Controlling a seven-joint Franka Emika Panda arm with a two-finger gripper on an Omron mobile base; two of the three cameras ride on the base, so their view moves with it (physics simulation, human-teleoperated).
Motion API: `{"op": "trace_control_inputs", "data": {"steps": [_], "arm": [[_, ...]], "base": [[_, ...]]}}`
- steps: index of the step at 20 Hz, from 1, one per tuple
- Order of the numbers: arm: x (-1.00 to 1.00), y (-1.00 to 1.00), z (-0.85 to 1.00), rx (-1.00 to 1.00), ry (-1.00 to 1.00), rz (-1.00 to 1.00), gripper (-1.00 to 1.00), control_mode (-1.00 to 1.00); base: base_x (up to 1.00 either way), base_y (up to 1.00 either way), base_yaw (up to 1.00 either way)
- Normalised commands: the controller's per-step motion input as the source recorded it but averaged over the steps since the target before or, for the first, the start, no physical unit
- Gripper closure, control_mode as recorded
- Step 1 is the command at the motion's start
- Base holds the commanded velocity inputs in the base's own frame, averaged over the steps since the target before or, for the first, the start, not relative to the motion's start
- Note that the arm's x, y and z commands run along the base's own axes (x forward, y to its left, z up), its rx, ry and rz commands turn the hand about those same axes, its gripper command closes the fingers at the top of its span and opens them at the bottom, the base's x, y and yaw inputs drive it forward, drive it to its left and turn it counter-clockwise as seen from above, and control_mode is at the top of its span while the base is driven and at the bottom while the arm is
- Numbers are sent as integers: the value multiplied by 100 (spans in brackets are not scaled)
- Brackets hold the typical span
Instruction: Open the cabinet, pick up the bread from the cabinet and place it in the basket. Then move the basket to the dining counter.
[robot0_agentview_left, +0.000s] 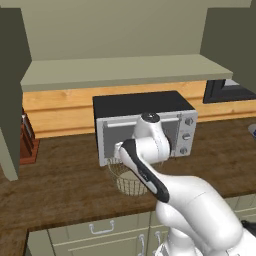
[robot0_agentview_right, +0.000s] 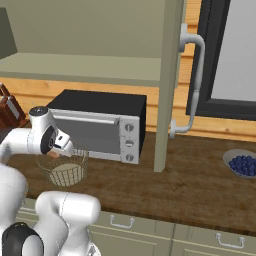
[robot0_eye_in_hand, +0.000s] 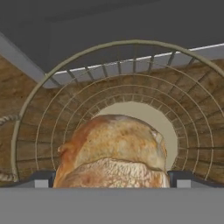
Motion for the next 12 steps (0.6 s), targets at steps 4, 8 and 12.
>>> {"op": "trace_control_inputs", "data": {"steps": [4,8,12], "arm": [[27,0,-34,-3,4,2,100,-100],[35,0,-43,-3,6,2,100,-100],[43,0,-36,-1,5,2,100,-100]], "base": [[0,0,0],[0,0,0],[0,0,0]]}}
